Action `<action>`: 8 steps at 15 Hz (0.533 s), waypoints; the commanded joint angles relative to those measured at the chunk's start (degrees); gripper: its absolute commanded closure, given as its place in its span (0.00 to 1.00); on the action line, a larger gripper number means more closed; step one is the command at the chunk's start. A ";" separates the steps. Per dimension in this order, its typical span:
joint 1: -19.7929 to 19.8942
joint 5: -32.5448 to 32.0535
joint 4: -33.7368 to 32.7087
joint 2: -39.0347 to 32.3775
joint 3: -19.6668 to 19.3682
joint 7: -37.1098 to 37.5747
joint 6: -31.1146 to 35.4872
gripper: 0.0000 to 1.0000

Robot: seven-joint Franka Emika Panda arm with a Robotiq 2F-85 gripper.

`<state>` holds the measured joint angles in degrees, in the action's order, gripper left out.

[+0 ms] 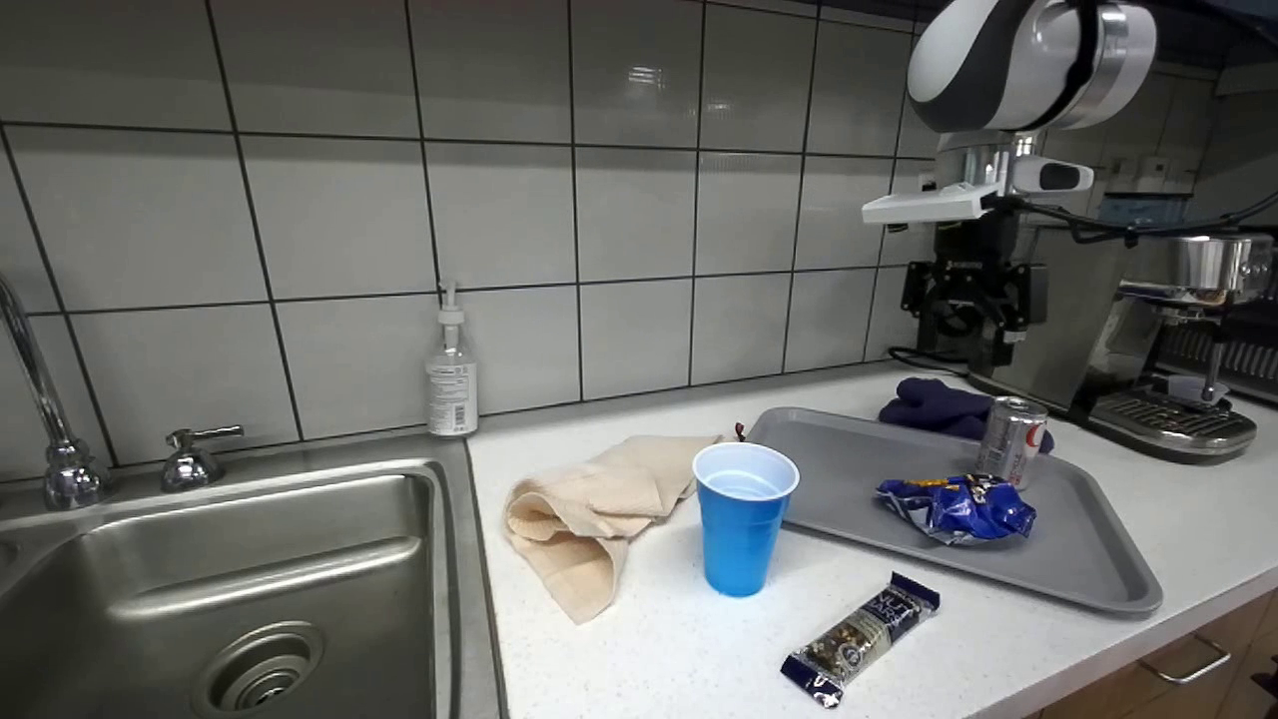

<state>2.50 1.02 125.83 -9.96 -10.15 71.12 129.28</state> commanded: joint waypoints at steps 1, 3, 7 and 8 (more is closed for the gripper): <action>1.58 -0.14 0.69 0.41 -0.21 -1.54 0.25 0.00; 2.10 -0.85 0.33 -0.46 -0.38 -2.96 0.70 0.00; 2.42 -3.76 -0.56 -2.75 -0.95 -6.51 1.87 0.00; 2.35 -4.79 -0.71 -3.30 -1.20 -7.22 2.20 0.00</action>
<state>4.12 -1.35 126.02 -11.79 -11.22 67.12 130.45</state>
